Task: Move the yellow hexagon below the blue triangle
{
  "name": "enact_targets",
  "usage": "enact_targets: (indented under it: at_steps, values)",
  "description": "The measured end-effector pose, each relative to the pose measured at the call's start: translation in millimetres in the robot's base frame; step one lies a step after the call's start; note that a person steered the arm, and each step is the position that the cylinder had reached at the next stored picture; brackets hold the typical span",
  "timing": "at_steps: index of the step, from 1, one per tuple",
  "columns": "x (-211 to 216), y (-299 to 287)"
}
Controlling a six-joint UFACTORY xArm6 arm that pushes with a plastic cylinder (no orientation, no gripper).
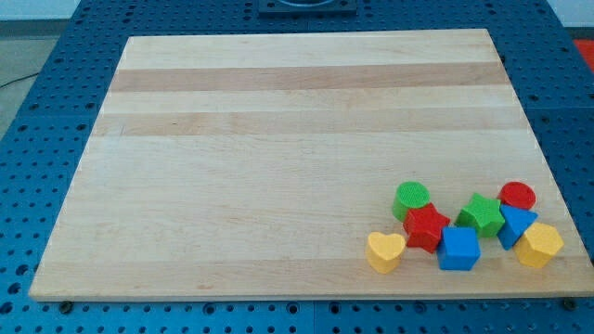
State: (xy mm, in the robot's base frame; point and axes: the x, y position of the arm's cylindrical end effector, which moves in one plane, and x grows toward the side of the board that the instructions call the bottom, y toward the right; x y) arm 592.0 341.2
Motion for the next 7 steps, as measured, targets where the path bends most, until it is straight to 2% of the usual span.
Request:
enact_targets:
  at_steps: [1, 2, 3, 5, 7]
  values:
    - [-1, -12]
    - [21, -25]
    - [23, -35]
    - [4, -57]
    - [4, -88]
